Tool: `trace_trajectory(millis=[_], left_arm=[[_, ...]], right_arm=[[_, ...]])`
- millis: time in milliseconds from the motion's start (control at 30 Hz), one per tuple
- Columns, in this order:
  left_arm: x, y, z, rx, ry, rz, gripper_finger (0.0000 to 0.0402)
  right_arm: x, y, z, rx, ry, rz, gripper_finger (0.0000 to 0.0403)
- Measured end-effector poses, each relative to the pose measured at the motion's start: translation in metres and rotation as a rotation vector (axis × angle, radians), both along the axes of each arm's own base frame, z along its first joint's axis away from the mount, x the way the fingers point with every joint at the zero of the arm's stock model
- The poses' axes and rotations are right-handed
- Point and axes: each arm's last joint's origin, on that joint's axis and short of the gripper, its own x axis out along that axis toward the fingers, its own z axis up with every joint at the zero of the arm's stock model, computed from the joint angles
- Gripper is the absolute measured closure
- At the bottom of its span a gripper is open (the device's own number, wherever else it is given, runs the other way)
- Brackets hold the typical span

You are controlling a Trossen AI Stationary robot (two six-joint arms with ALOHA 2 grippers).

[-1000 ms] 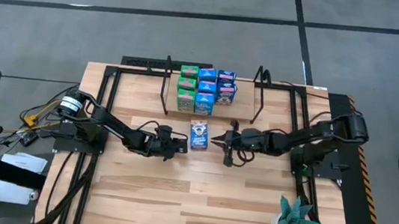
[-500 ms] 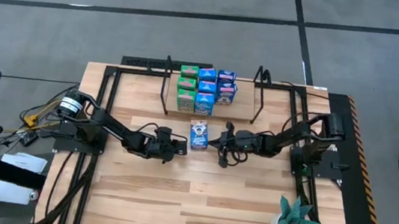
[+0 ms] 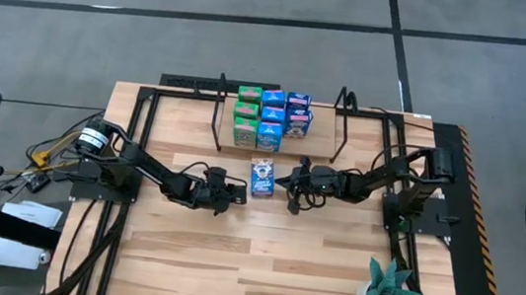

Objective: Stack cereal on shelf
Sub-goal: Put the blue cereal box on the shelf aligned with the blue cereal box

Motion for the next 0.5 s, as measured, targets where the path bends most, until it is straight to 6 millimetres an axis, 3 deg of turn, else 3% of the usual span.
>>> trace_trajectory(millis=[233,500], left_arm=[[0.001,-0.001,0.000,-0.002,-0.002,-0.010,0.0401],[0.001,-0.001,0.001,0.004,-0.002,-0.017,0.0401]], right_arm=[[0.009,0.001,-0.016,0.040,-0.020,0.009,0.0388],[0.010,0.012,-0.018,0.083,-0.018,0.035,0.0385]])
